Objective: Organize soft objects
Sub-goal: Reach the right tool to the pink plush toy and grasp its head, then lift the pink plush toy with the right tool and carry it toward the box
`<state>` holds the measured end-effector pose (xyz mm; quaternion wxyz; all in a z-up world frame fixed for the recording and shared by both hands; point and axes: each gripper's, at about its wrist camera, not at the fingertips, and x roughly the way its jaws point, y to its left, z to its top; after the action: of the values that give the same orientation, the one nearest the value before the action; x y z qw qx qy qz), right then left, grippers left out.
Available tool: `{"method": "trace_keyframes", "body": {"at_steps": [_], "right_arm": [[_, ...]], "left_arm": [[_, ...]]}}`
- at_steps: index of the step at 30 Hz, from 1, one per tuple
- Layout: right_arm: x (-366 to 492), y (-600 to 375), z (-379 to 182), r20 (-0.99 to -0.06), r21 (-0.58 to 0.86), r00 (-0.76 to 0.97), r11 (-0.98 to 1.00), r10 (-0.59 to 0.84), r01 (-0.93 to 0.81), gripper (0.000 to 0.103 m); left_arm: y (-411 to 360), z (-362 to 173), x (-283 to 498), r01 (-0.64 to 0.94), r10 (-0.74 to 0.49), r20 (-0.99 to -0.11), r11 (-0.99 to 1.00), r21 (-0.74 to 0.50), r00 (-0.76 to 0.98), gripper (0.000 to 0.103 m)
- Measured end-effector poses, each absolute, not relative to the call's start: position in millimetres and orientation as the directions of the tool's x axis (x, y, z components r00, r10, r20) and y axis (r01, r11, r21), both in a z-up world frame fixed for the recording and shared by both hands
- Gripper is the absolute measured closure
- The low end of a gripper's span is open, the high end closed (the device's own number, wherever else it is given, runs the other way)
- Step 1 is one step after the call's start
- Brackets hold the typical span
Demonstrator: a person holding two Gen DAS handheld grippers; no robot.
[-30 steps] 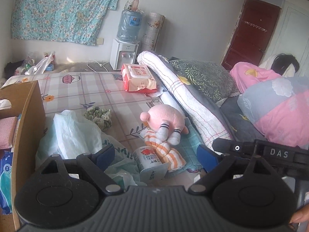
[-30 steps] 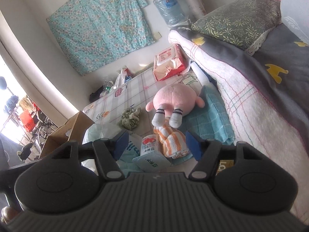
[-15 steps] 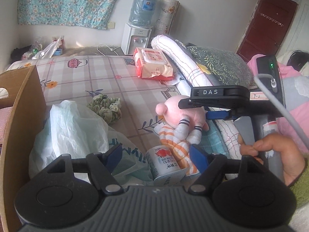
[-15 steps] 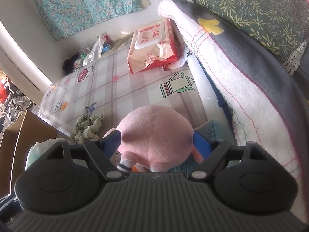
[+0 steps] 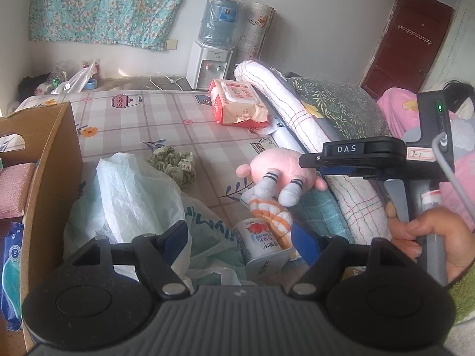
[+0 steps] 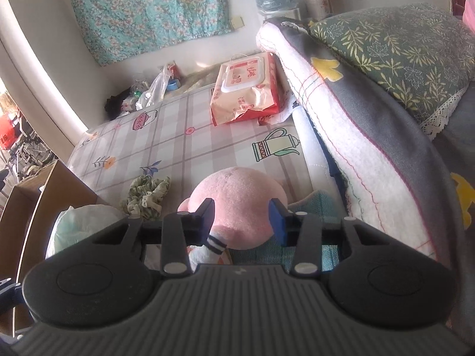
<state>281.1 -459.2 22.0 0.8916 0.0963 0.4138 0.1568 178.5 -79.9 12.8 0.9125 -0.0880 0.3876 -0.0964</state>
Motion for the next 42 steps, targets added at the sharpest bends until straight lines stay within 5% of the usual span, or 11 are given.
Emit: {"method": "trace_keyframes", "body": {"at_steps": [5,9,14,25,42], "right_arm": [[262,-473,40,-0.700,0.306,0.614,0.930,0.364,-0.202,0.058],[270,-489,28,-0.697,0.421,0.590,0.899,0.407,-0.122,0.034],[297,-493,-1,-0.701,0.552,0.528,0.833,0.480,-0.025,0.026],[336,-466,-29,-0.772,0.483,0.474,0.876,0.424,0.003,0.003],[316,-459,-12,-0.740,0.415,0.546,0.905,0.392,-0.087,0.014]], "left_arm": [[-78,17,167,0.116,-0.253,-0.676,0.963,-0.242,0.692,0.025],[-76,18,161,0.118,-0.260,-0.675,0.961,-0.249,0.691,0.025],[-72,19,158,0.112,-0.256,-0.669,0.961,-0.251,0.698,0.025],[-62,16,165,0.100,-0.267,-0.680,0.956,-0.275,0.683,0.025],[-54,16,161,0.086,-0.267,-0.676,0.953,-0.289,0.687,0.025]]}}
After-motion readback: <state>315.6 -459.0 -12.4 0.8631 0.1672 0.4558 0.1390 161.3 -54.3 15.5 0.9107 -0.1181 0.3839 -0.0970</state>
